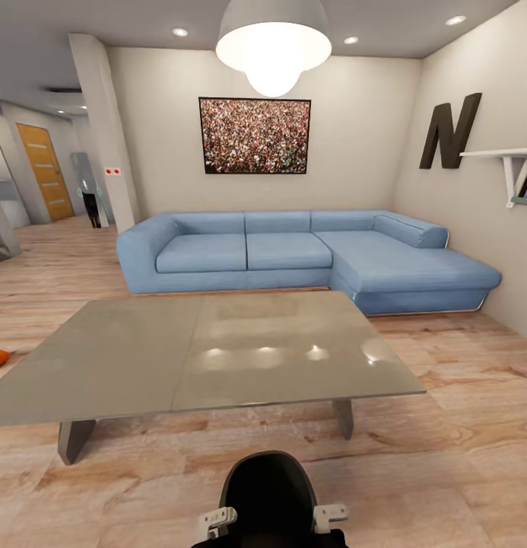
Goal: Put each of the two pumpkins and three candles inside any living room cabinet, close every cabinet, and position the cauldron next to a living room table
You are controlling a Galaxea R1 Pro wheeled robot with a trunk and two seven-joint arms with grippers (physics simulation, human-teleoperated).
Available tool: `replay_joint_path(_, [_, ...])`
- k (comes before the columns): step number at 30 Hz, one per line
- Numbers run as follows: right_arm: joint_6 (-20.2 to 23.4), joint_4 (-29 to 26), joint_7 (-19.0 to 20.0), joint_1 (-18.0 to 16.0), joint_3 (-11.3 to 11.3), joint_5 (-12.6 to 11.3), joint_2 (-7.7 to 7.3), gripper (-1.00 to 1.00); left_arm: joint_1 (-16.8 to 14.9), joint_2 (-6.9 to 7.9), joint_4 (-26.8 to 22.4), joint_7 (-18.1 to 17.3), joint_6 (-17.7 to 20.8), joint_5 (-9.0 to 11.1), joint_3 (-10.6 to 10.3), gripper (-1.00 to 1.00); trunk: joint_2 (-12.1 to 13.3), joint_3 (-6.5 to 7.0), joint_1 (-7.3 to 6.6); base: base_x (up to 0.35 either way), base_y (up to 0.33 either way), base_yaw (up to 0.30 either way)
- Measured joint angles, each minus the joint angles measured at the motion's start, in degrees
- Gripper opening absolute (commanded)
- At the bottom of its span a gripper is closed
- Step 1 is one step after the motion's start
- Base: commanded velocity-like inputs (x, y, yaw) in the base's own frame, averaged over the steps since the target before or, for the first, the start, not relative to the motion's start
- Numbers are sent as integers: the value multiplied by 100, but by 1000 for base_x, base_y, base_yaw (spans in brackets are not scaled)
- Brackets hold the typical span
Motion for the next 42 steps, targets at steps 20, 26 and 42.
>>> replay_joint_path(20, [9,-1,0,0,-2,2,0,-100,0,0,-1,-1,11,-3,5,-100,0,0,0,114,0,0])
replay_joint_path(26, [9,-1,0,0,-1,2,0,-100,0,0,-1,-1,11,0,3,-100,0,0,-2,139,0,0])
replay_joint_path(42, [18,-6,0,1,-1,3,0,-100,0,0,-1,-1,15,0,5,-100,0,0,0,59,0,0])
